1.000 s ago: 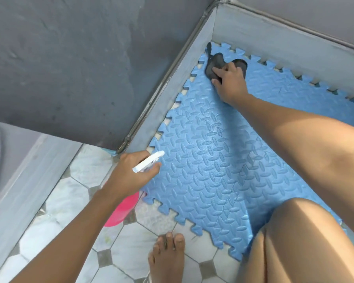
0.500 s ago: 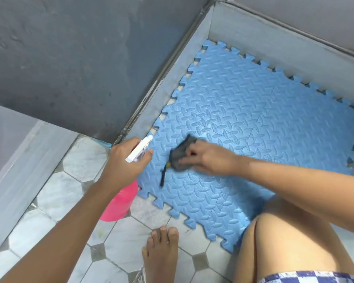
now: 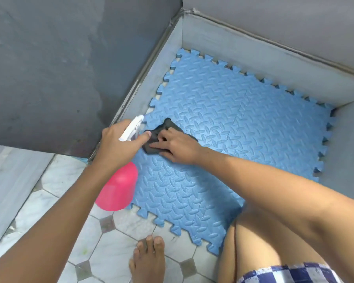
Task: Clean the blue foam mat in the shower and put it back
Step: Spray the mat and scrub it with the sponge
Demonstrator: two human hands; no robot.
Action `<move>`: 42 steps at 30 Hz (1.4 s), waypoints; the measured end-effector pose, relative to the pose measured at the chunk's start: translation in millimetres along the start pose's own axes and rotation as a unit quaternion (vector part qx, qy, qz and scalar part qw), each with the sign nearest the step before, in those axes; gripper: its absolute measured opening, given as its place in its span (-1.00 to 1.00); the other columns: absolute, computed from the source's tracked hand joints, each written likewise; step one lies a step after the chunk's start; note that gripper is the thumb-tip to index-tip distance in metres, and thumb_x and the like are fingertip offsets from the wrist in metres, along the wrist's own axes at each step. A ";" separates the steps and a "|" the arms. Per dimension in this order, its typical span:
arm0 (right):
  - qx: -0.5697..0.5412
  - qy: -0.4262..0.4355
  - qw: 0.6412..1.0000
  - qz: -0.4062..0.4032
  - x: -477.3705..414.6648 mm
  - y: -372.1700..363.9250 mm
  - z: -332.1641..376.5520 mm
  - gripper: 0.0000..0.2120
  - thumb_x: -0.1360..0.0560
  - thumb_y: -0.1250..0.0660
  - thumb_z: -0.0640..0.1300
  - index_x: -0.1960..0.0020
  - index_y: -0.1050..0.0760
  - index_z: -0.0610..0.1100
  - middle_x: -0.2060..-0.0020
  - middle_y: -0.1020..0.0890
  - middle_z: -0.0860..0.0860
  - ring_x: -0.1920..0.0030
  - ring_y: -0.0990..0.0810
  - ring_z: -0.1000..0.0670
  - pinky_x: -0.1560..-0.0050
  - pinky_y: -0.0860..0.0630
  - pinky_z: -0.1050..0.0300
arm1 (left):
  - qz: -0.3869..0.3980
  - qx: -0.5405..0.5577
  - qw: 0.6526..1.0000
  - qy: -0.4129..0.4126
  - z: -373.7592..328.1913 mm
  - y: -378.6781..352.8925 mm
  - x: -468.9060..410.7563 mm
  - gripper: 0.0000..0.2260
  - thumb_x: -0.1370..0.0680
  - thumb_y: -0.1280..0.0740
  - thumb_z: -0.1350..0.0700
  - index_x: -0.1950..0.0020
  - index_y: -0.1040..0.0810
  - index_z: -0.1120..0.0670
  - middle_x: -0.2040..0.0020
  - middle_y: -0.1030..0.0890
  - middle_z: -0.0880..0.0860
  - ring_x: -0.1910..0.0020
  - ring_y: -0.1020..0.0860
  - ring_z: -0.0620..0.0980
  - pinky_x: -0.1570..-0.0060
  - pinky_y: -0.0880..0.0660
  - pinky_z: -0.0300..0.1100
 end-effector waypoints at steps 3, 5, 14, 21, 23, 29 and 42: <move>0.021 -0.032 0.999 -0.028 31.3 18.8 -39.0 -0.64 -0.53 -0.31 -0.04 -0.32 -0.57 0.04 -0.03 -0.50 -0.04 0.02 -0.45 -0.09 -0.03 -0.44 0.05 | 0.033 0.013 0.999 -0.012 -28.6 -17.5 -28.9 -0.66 -0.41 -0.47 -0.08 0.31 -0.41 0.10 0.41 -0.47 0.03 0.31 -0.52 0.17 0.21 -0.54 -0.05; 0.017 -0.186 0.977 -0.106 63.1 45.0 -82.8 -0.63 -0.53 -0.32 -0.10 -0.33 -0.58 -0.01 -0.05 -0.50 -0.08 -0.04 -0.45 -0.14 -0.11 -0.48 -0.04 | 0.068 0.040 0.997 -0.008 -45.9 -34.6 -48.1 -0.67 -0.40 -0.48 -0.09 0.27 -0.48 0.14 0.37 -0.53 0.09 0.25 -0.58 0.20 0.22 -0.64 0.09; 0.020 -0.661 0.720 -0.213 268.3 131.5 -217.7 -0.53 -0.62 -0.26 -0.06 -0.51 -0.38 -0.13 -0.32 -0.40 -0.30 -0.34 -0.37 -0.33 -0.38 -0.34 -0.09 | 0.181 0.022 0.975 -0.127 -133.1 -112.8 -103.9 -0.67 -0.40 -0.51 -0.08 0.27 -0.46 0.10 0.37 -0.46 0.00 0.34 -0.42 0.01 0.27 -0.35 -0.11; 0.024 -0.723 0.649 -0.234 256.0 135.4 -230.5 -0.53 -0.64 -0.19 -0.07 -0.54 -0.31 -0.10 -0.39 -0.33 -0.29 -0.38 -0.31 -0.33 -0.41 -0.29 -0.14 | 0.136 -0.015 0.983 -0.123 -134.4 -122.1 -110.9 -0.53 -0.43 -0.52 -0.13 0.38 -0.33 0.10 0.47 -0.38 -0.01 0.41 -0.38 0.00 0.33 -0.29 -0.10; 0.029 -0.722 0.650 -0.236 251.9 136.0 -234.0 -0.53 -0.65 -0.18 -0.07 -0.54 -0.31 -0.10 -0.40 -0.32 -0.28 -0.39 -0.30 -0.31 -0.42 -0.26 -0.11 | 0.134 -0.026 0.981 -0.135 -135.4 -119.0 -111.5 -0.53 -0.40 -0.48 -0.20 0.37 -0.35 0.11 0.45 -0.43 0.01 0.38 -0.42 0.05 0.32 -0.32 -0.09; 0.043 -0.666 0.694 -0.269 200.5 127.7 -227.2 -0.62 -0.61 -0.21 -0.09 -0.40 -0.45 -0.16 -0.30 -0.41 -0.23 -0.32 -0.36 -0.25 -0.28 -0.41 -0.10 | 0.069 -0.009 0.992 -0.103 -124.4 -99.4 -107.6 -0.50 -0.43 -0.46 -0.21 0.34 -0.34 0.16 0.40 -0.49 0.16 0.32 -0.45 0.22 0.24 -0.42 0.04; 0.018 -0.152 0.979 -0.132 151.8 55.4 -106.5 -0.67 -0.58 -0.29 -0.06 -0.33 -0.56 -0.02 -0.04 -0.52 -0.04 -0.05 -0.47 -0.08 -0.02 -0.47 0.07 | 0.073 0.044 0.991 -0.100 -124.2 -97.1 -109.3 -0.59 -0.42 -0.50 -0.15 0.30 -0.45 0.14 0.39 -0.51 0.08 0.29 -0.60 0.20 0.16 -0.64 0.15</move>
Point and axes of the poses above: each hand's wrist, its own x-axis away from the middle knuckle, its own y-axis out of the back of the hand, z = x × y, the point moved 1 cm from there along -x, towards the middle knuckle
